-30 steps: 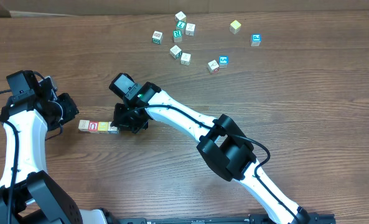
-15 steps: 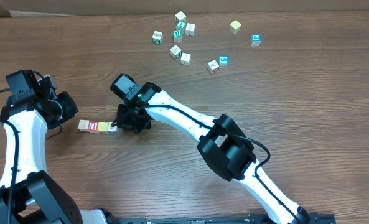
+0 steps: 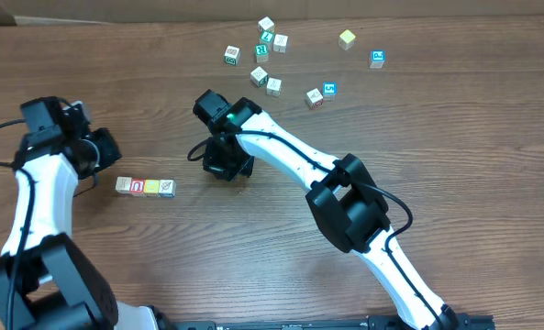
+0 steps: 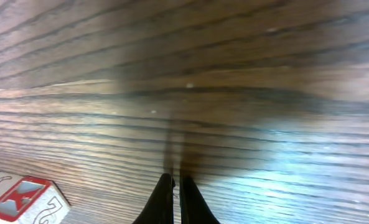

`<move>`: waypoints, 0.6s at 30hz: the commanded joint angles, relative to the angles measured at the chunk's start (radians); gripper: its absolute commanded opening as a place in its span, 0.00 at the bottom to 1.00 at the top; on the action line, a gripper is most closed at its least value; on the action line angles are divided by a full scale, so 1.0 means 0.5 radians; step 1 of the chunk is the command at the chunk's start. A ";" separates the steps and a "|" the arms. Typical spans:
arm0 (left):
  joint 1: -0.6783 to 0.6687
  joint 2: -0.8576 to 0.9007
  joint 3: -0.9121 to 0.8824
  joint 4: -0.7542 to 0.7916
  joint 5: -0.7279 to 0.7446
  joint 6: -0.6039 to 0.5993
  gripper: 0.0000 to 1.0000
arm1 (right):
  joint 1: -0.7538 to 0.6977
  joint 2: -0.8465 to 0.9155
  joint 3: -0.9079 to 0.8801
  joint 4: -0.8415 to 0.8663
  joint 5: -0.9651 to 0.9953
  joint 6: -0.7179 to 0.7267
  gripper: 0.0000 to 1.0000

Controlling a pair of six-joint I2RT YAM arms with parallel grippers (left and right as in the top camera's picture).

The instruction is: Form a horizontal line

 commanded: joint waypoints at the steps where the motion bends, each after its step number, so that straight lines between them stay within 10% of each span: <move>1: -0.079 0.110 0.005 0.015 0.001 0.146 0.04 | -0.006 0.030 -0.023 -0.050 0.134 -0.043 0.04; 18: -0.127 0.176 0.005 -0.052 -0.230 0.166 0.04 | -0.006 0.030 -0.023 -0.060 0.134 -0.120 0.04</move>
